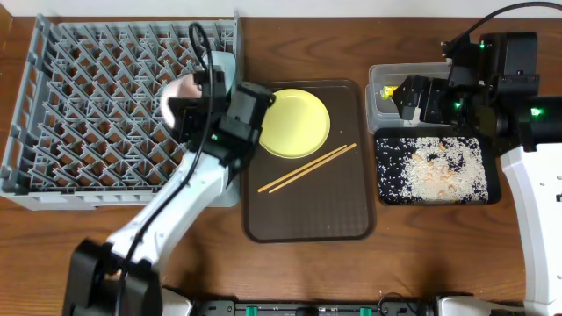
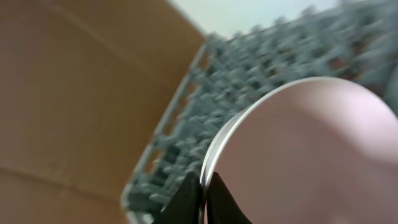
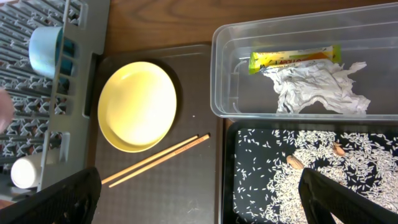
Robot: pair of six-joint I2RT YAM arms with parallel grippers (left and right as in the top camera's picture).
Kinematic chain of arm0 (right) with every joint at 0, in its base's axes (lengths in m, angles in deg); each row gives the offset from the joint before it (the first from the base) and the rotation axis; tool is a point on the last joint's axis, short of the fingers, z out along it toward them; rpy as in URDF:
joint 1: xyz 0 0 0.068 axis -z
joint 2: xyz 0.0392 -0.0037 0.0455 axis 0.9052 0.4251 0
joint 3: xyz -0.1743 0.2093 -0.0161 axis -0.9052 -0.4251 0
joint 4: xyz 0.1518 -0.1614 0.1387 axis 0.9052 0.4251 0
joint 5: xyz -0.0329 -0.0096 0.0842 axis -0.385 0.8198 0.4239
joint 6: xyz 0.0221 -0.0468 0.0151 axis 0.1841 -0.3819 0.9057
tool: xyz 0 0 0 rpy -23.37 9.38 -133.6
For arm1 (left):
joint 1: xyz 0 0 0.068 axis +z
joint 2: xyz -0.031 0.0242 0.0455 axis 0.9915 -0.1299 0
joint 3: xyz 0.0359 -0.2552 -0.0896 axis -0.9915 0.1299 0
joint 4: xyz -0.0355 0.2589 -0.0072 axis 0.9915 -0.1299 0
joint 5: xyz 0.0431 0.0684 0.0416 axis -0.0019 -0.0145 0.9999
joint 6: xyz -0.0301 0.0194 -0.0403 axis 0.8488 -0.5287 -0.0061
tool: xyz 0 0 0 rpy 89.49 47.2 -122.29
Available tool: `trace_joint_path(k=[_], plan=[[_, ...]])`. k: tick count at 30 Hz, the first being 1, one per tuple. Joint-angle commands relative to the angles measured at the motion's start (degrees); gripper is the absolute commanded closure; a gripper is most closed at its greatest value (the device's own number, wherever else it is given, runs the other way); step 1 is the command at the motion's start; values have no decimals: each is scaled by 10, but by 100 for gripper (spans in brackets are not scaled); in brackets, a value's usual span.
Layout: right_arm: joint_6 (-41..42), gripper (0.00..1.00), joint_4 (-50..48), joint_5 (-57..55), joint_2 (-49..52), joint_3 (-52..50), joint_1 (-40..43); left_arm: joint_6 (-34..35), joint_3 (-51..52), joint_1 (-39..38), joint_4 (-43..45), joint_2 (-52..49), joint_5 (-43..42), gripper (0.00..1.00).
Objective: Sort waste into correct bins and load items into the dishwasher
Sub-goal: 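Lift the white bowl and carry it over the dish rack, then lower the white bowl into a rack slot beside the light-blue bowl, release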
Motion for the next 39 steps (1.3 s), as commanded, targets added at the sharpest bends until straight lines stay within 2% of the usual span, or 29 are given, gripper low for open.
trace_joint_path(k=[1, 12, 24, 33, 34, 37, 39], plan=[[6, 1, 1, -1, 1, 1, 7, -18, -7, 19, 4, -34, 81, 92], [6, 1, 1, -1, 1, 1, 7, -18, -7, 20, 41, -105, 81, 93], [6, 1, 1, -1, 1, 1, 7, -119, -7, -16, 41, -106, 68, 93], [6, 1, 1, -1, 1, 1, 7, -118, -6, -42, 39, -106, 67, 92], [6, 1, 1, -1, 1, 1, 7, -118, -6, -43, 35, -106, 61, 92], [6, 1, 1, -1, 1, 1, 7, -116, -6, -43, 20, -106, 28, 74], [6, 1, 1, -1, 1, 1, 7, -110, -6, -43, 0, -106, -9, 70]])
